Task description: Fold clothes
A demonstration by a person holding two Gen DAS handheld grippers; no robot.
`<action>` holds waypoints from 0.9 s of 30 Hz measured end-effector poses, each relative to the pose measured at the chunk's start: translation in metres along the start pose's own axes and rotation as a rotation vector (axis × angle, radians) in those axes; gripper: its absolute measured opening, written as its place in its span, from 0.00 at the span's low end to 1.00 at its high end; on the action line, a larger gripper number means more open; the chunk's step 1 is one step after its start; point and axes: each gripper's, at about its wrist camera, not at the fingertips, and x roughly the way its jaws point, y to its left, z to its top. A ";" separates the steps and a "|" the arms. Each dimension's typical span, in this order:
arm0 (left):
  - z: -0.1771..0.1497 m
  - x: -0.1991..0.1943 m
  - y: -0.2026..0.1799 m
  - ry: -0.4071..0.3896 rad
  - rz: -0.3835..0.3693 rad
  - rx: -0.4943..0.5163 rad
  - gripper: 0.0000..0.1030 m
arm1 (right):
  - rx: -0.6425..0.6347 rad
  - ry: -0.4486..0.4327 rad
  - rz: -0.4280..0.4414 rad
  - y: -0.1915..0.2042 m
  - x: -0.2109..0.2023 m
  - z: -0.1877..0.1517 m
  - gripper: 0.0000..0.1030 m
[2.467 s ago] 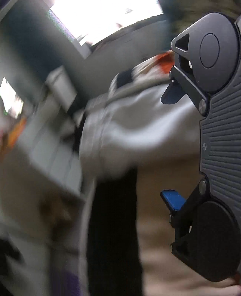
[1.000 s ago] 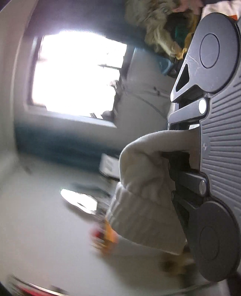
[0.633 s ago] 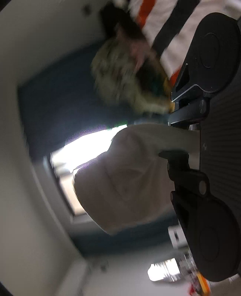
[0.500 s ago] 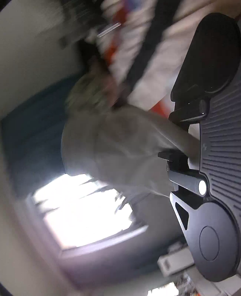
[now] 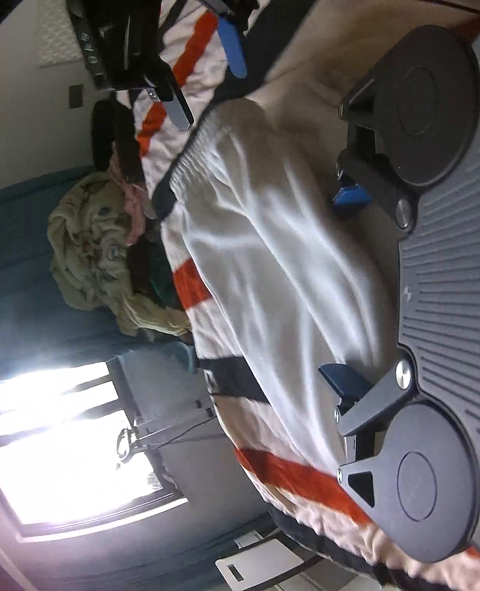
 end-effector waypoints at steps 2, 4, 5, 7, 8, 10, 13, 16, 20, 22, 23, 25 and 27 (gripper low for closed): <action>-0.020 -0.033 0.024 -0.028 0.065 0.037 0.88 | 0.031 0.034 0.024 -0.002 0.005 -0.003 0.69; -0.039 -0.052 0.031 -0.066 0.162 0.090 0.97 | 0.063 0.056 0.026 -0.004 0.012 -0.006 0.69; -0.045 -0.055 0.033 -0.074 0.199 0.119 0.97 | 0.073 0.065 0.020 -0.004 0.017 -0.008 0.69; -0.059 -0.066 0.039 -0.059 0.208 0.099 0.97 | 0.087 0.077 0.003 -0.004 0.025 -0.012 0.69; -0.062 -0.065 0.044 -0.050 0.203 0.073 0.97 | 0.070 0.064 -0.024 -0.001 0.030 -0.013 0.68; -0.064 -0.064 0.053 -0.045 0.184 0.023 0.97 | 0.033 0.035 -0.074 0.006 0.038 -0.015 0.68; -0.062 -0.053 0.067 -0.023 0.178 -0.044 0.97 | -0.069 -0.031 -0.095 0.024 0.041 -0.019 0.53; -0.064 -0.044 0.079 -0.011 0.166 -0.098 0.97 | -0.170 -0.121 -0.055 0.043 0.030 -0.023 0.47; -0.075 -0.030 0.099 0.028 0.142 -0.241 0.97 | -0.237 -0.232 0.078 0.058 0.008 -0.023 0.44; -0.080 -0.026 0.115 0.053 0.152 -0.368 0.97 | -0.248 -0.254 0.088 0.061 0.004 -0.022 0.44; -0.083 -0.026 0.124 0.067 0.174 -0.428 0.96 | -0.247 -0.257 0.082 0.061 0.003 -0.022 0.44; -0.089 -0.029 0.142 0.098 0.203 -0.516 0.96 | -0.234 -0.238 0.043 0.056 0.005 -0.020 0.44; -0.096 -0.034 0.158 0.115 0.175 -0.611 0.94 | -0.198 -0.215 0.011 0.046 0.008 -0.021 0.44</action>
